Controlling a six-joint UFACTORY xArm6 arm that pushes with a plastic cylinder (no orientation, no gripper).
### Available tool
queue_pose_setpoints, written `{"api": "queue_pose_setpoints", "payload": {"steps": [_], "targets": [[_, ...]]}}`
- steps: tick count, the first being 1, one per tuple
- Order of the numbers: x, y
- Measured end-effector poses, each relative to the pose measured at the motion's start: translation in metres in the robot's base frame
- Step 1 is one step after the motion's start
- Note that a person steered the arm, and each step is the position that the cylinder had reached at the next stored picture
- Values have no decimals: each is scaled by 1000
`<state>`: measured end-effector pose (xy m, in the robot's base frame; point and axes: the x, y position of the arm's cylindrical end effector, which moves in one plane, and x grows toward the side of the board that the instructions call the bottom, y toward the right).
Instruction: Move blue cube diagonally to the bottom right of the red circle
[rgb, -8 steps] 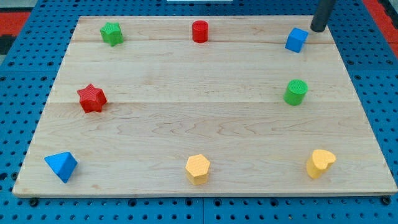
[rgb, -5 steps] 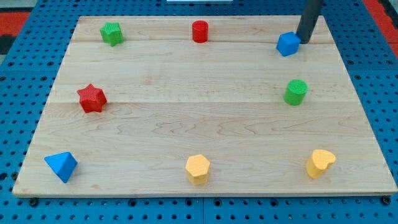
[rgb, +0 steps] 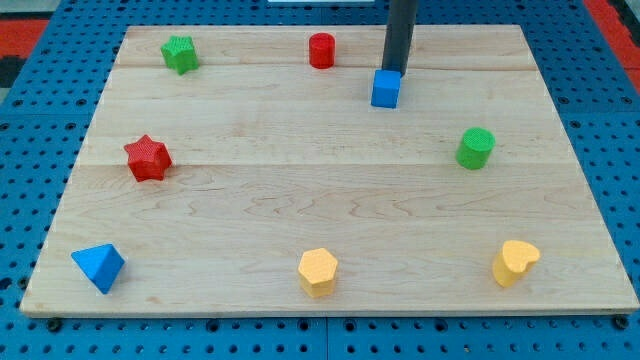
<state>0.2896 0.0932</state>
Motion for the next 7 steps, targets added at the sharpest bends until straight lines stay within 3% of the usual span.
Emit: {"api": "queue_pose_setpoints", "payload": {"steps": [2,3,5,6,7], "targets": [[-2,48],[41,31],[56,29],[98,18],[99,18]]}}
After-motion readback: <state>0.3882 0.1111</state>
